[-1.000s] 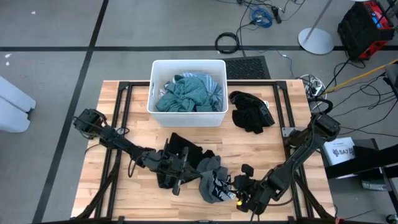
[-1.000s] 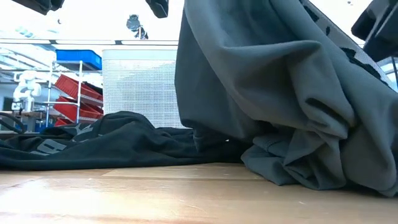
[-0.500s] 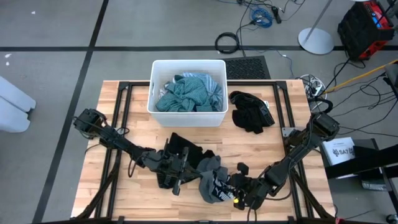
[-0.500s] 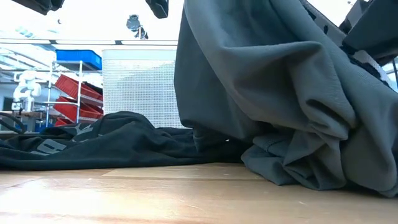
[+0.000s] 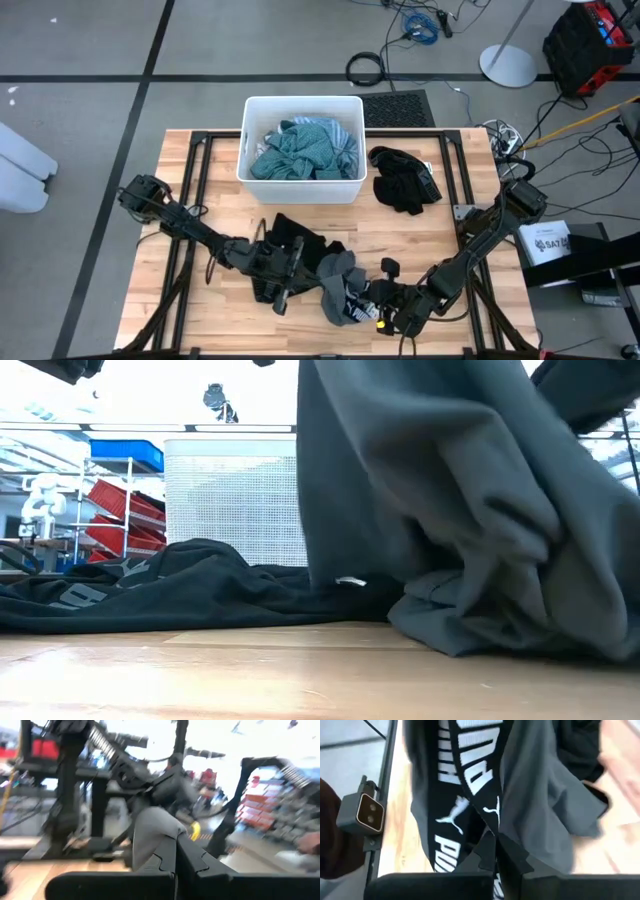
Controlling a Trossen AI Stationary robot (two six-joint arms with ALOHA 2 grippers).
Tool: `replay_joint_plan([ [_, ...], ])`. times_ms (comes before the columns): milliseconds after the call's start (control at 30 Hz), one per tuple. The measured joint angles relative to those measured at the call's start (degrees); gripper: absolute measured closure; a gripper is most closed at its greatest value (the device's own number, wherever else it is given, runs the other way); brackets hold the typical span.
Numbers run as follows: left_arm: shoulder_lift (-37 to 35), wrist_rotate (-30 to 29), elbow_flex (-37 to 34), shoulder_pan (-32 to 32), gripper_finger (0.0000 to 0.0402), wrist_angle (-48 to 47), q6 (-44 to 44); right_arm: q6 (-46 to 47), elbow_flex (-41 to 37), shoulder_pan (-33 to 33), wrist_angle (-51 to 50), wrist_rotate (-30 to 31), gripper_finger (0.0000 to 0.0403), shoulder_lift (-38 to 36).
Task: Sort clothes
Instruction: Put the gray underwear into the white bin
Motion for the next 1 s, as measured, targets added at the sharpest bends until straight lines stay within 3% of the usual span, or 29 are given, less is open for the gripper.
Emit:
replay_joint_plan([
  [267,-1.4,9.6,0.0,0.0,0.0400,20.7,0.1,-1.2,17.4,0.3,-30.3,0.3,0.0403,-2.6],
  [333,-2.1,9.3,0.0,0.3,0.0398,26.0,0.9,-1.5,23.0,0.3,-37.9,0.5,0.0403,-2.5],
  [467,-4.6,3.4,3.1,1.9,0.0396,25.0,0.8,-3.0,33.1,0.0,-49.3,0.6,0.0403,-2.6],
  [600,-4.8,3.0,7.8,4.0,0.0395,16.6,-0.4,-5.5,39.1,-1.7,-52.1,0.1,0.0403,-2.6],
  [700,-4.9,3.0,10.7,5.0,0.0395,6.5,-0.4,-5.8,39.1,-3.4,-52.5,-1.1,0.0403,-2.6],
  [833,-4.9,2.6,12.5,5.3,0.0394,-8.4,-0.5,-1.5,33.5,-4.8,-53.7,-6.8,0.0403,-2.5],
  [1000,-4.8,-0.4,12.5,4.5,0.0397,-17.3,-3.1,4.4,21.4,-4.9,-48.9,-16.7,0.0403,-2.5],
])
